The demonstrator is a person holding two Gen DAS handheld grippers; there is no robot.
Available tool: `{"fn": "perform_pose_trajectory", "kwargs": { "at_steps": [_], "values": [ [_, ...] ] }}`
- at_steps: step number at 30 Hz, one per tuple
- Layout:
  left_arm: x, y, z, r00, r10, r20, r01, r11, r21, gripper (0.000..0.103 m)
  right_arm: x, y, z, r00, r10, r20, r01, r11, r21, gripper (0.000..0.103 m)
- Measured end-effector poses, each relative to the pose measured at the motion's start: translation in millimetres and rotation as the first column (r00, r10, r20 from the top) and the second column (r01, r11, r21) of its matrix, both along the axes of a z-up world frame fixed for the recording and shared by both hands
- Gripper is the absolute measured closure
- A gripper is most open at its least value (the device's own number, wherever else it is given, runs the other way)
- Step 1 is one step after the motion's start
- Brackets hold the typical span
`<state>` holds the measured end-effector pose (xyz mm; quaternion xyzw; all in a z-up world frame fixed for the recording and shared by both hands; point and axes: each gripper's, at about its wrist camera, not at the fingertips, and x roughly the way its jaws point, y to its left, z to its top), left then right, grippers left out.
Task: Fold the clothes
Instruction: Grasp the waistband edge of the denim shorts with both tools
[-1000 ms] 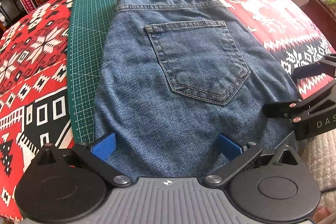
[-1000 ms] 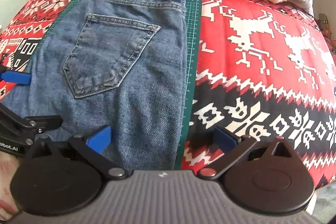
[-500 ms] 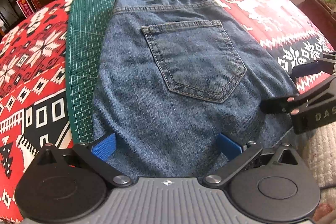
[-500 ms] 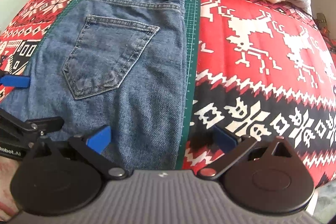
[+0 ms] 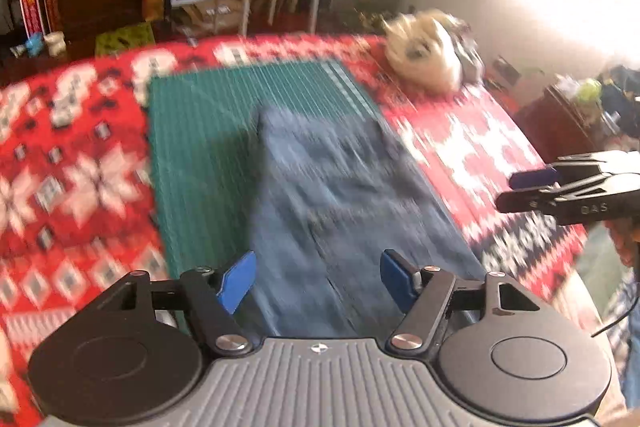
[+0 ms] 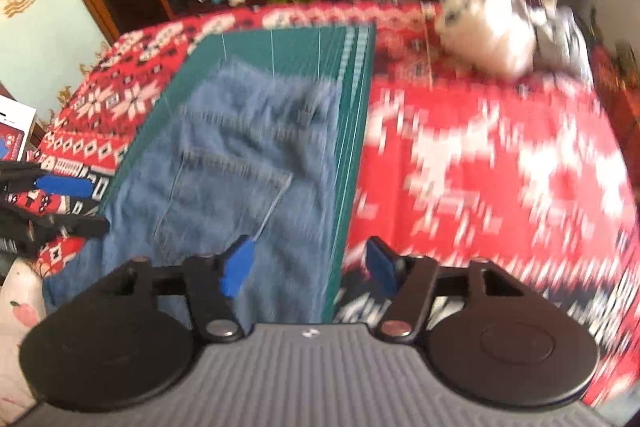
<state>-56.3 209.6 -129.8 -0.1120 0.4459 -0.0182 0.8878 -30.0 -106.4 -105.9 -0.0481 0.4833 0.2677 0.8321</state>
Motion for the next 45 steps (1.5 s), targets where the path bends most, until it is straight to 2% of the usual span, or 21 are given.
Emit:
{"fn": "perform_pose_trajectory", "kwargs": {
  "at_steps": [2, 7, 9, 11, 14, 17, 20, 23, 27, 30, 31, 32, 33, 34, 39, 45],
  "values": [
    [21, 17, 5, 1.000, -0.001, 0.015, 0.001, 1.000, 0.001, 0.043, 25, -1, 6, 1.000, 0.008, 0.003, -0.008, 1.000, 0.019, 0.046],
    [77, 51, -8, 1.000, -0.020, -0.012, 0.020, 0.998, -0.055, 0.045, 92, 3, 4, 1.000, 0.001, -0.018, 0.001, 0.995, 0.102, 0.055],
    [96, 58, -19, 0.999, -0.013, -0.032, 0.011, 0.998, -0.060, 0.045, 117, 10, -8, 0.998, 0.002, -0.057, 0.006, 0.991, 0.136, 0.057],
    [112, 64, -32, 0.998, -0.030, -0.055, 0.024, 0.994, -0.104, 0.045, 136, 16, -22, 0.996, 0.001, -0.086, 0.013, 0.988, 0.154, 0.058],
    [127, 63, -47, 0.996, -0.034, -0.081, 0.022, 0.989, -0.148, 0.045, 161, 24, -43, 0.992, 0.000, -0.123, 0.022, 0.984, 0.174, 0.058],
    [137, 63, -57, 0.996, -0.033, -0.084, 0.020, 0.987, -0.161, 0.045, 177, 25, -60, 0.989, -0.012, -0.147, 0.042, 0.978, 0.203, 0.058],
    [147, 65, -67, 0.995, -0.021, -0.095, 0.006, 0.987, -0.158, 0.047, 185, 25, -73, 0.984, -0.015, -0.177, 0.059, 0.968, 0.243, 0.058],
    [155, 68, -74, 0.993, -0.025, -0.114, 0.003, 0.983, -0.183, 0.057, 190, 28, -81, 0.982, -0.012, -0.187, 0.056, 0.971, 0.234, 0.058],
    [158, 66, -81, 0.992, -0.052, -0.112, 0.030, 0.981, -0.190, 0.062, 192, 31, -88, 0.982, 0.007, -0.188, 0.038, 0.972, 0.230, 0.057],
    [161, 65, -84, 0.992, -0.058, -0.113, 0.031, 0.975, -0.222, 0.073, 192, 33, -90, 0.984, 0.026, -0.179, 0.018, 0.970, 0.243, 0.055],
    [162, 65, -86, 0.991, -0.059, -0.119, 0.029, 0.970, -0.241, 0.081, 191, 35, -90, 0.984, 0.035, -0.176, 0.009, 0.970, 0.242, 0.055],
    [162, 64, -86, 0.991, -0.056, -0.118, 0.026, 0.970, -0.240, 0.087, 191, 38, -90, 0.984, 0.044, -0.173, -0.001, 0.971, 0.240, 0.057],
    [162, 62, -85, 0.993, -0.048, -0.108, 0.022, 0.974, -0.224, 0.088, 190, 40, -90, 0.984, 0.053, -0.170, -0.011, 0.971, 0.237, 0.073],
    [161, 60, -84, 0.994, -0.039, -0.102, 0.016, 0.976, -0.218, 0.090, 189, 43, -90, 0.985, 0.058, -0.165, -0.018, 0.973, 0.231, 0.081],
    [156, 62, -63, 0.998, -0.032, -0.058, 0.017, 0.969, -0.246, 0.091, 181, 56, -78, 0.992, 0.062, -0.106, -0.039, 0.979, 0.202, 0.089],
    [154, 65, -23, 0.998, -0.059, 0.010, 0.059, 0.975, -0.213, 0.092, 184, 53, -40, 0.996, 0.072, -0.060, -0.054, 0.964, 0.261, 0.091]
  ]
}}
